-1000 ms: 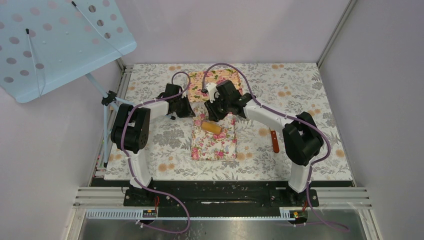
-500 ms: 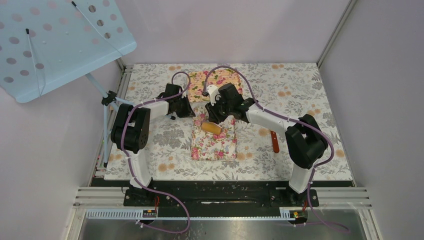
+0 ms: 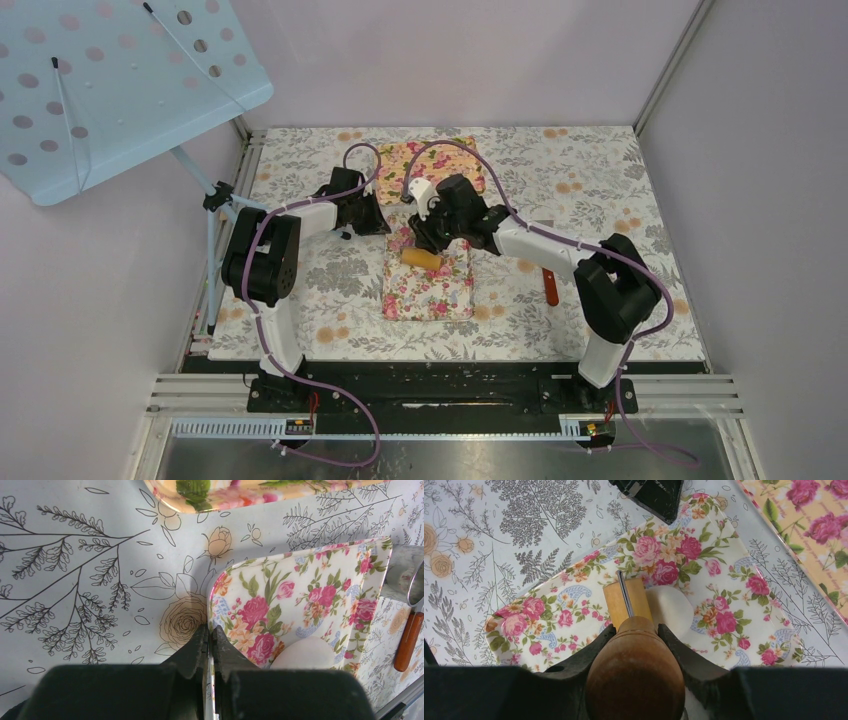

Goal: Roll out the dumpling wrappers from the dough

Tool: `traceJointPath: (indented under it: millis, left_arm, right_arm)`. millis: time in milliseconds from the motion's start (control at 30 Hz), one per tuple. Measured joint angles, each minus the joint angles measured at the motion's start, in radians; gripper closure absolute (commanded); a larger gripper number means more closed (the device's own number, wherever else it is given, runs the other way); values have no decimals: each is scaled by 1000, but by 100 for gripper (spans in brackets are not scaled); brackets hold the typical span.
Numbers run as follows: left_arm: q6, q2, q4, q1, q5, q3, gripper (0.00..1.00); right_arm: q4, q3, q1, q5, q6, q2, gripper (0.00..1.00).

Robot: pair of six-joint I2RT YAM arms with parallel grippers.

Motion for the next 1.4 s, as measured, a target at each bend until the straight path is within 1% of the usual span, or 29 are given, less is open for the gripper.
traceJointPath:
  millis: [233,467,633,800,900,1033,1133,1400]
  left_arm:
    - [0,0,0,0,0,0,100]
    - [0,0,0,0,0,0,100]
    - [0,0,0,0,0,0,100]
    - [1,0,0,0,0,0,100]
    - [2,0,0,0,1,0,100]
    - [3,0,0,0,1,0,100]
    - [3,0,0,0,1,0,100]
    - [3,0,0,0,1,0,100]
  right_arm:
    - [11,-19,11,-31,-30,-10,100]
    - [-8,-35,33,-114,-26,-14,100]
    - [-72,-35,35,-156,-37,-34,100]
    - [-200,-21,35,-130,-87,-101,100]
    - [-250,40,29,-93,-125,-131,100]
    - [-250,99,17,-39,-179,-147,100]
    - [-246,108,13,-4,-209,-142,100]
    - [-189,94,13,63,-245,-26,100]
